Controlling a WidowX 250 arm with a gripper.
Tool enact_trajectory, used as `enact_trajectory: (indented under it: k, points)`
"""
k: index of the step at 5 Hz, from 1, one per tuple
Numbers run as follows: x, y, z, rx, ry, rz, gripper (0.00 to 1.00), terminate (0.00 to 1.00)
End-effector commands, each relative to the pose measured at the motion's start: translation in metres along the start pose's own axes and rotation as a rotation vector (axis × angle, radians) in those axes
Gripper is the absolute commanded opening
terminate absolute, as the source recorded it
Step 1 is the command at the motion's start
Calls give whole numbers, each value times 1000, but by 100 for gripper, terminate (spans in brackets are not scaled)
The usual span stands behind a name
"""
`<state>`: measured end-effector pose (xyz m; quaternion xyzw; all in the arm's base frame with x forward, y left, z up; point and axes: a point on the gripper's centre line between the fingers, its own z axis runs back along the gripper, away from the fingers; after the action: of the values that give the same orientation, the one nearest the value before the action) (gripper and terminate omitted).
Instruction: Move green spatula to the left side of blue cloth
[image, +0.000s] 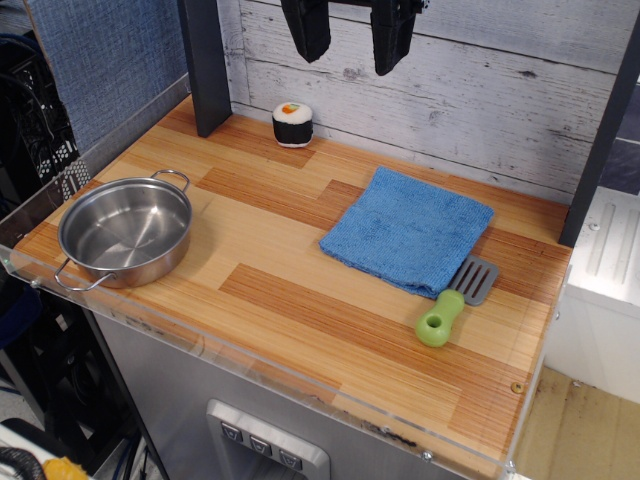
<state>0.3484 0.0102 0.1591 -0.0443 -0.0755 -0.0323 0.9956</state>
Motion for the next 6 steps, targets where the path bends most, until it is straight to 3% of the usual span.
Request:
enact_trajectory:
  k: [1,3,4,6]
  points:
    - [0,0,0,0,0,0,100,0]
    - [-8,-23,-14,17,14,-60,100,0]
    - [-30,-53,-35,68,26,-173,100,0]
    - [-77,-71,-88,98,73,-299,100,0]
